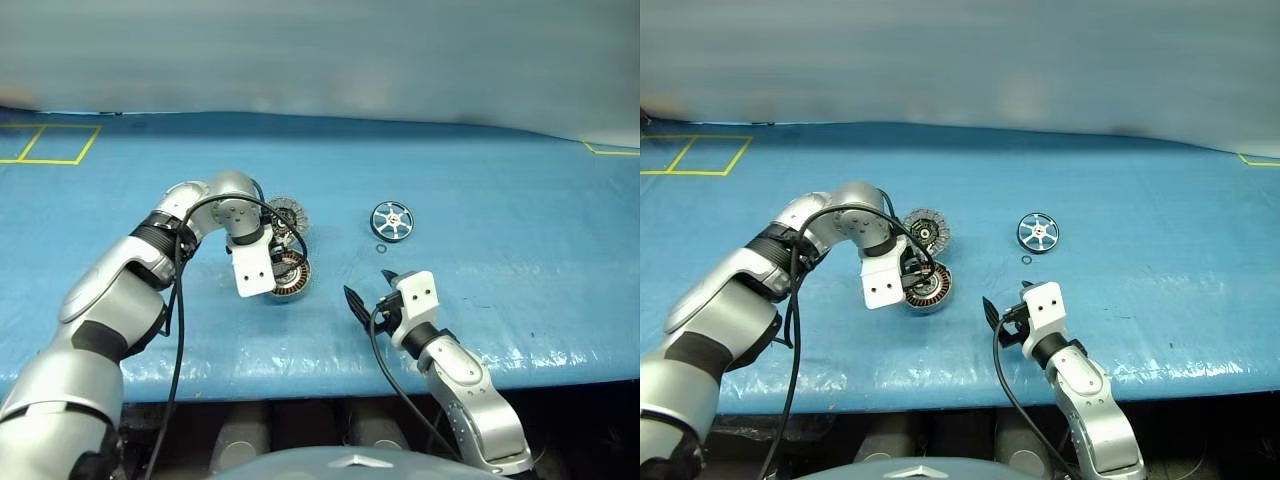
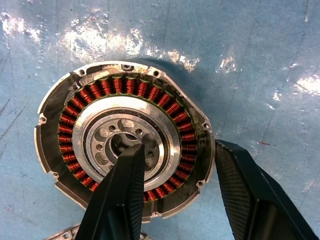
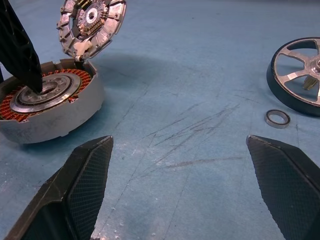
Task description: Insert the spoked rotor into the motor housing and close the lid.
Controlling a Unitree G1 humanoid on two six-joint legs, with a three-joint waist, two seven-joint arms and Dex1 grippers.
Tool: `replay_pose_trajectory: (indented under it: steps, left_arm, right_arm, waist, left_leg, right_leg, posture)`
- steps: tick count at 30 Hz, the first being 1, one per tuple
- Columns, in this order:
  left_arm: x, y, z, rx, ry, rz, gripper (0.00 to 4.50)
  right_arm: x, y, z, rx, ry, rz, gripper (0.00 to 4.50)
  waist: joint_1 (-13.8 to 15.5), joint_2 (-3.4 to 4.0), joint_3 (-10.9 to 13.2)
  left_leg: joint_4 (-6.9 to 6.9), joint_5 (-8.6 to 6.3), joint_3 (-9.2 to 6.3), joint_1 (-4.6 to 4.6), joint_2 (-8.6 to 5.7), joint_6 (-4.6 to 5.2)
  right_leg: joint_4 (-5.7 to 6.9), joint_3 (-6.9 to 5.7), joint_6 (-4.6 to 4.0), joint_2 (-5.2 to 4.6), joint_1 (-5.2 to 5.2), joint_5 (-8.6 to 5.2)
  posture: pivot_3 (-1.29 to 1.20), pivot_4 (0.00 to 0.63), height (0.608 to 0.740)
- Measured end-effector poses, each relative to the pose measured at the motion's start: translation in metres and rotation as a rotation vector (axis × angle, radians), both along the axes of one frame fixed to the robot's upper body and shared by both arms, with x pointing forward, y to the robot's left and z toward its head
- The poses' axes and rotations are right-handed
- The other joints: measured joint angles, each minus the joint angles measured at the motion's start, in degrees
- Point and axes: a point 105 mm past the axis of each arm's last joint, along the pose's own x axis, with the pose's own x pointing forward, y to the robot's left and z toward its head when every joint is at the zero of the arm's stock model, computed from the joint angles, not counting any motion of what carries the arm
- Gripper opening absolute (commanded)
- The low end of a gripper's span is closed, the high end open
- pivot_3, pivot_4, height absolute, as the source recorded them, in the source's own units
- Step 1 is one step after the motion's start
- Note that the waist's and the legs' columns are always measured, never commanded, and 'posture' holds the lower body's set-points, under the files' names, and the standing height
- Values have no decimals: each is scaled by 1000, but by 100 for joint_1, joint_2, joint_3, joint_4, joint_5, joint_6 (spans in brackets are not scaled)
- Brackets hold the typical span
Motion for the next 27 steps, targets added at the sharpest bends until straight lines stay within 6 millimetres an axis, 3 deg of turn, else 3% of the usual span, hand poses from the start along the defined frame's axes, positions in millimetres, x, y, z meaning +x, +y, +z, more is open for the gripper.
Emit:
replay_pose_trajectory:
  steps: [2,6,16,21,27]
  left_arm:
    - [0,-1,-1,1,1,-2,3046]
    - [-1,-2,0,-1,0,-16,4433]
    - [-5,-8,21,-41,-47,-123,4433]
    - [-12,-7,45,-99,-70,-119,4433]
    - [-26,-5,67,-479,30,159,4433]
  right_arm:
    - [0,0,0,0,0,0,4500]
    - [0,0,0,0,0,-1,4500]
    - [2,1,2,0,-7,6,4500]
    - [2,4,3,2,-9,30,4500]
    - [5,5,6,-13,-10,50,4500]
  waist:
    - [-1,0,0]
    - [-1,0,1]
    - [-5,2,3]
    - [-24,8,11]
    - [-58,28,24]
  left_leg:
    - [1,0,-2,-2,0,0]
    - [0,-2,-3,-8,0,4]
    - [0,-4,-4,-11,1,7]
    - [0,-5,-5,-11,6,7]
    - [0,-5,-3,-3,38,7]
  right_leg:
    - [0,0,0,0,-2,0]
    - [-1,0,0,0,-7,0]
    - [-4,1,-1,-1,-8,0]
    - [-3,2,-3,-1,-10,2]
    - [2,0,0,-2,-7,0]
  posture:
    - [0,150,740]
    - [0,150,740]
    - [0,150,740]
    - [0,150,740]
    - [0,150,740]
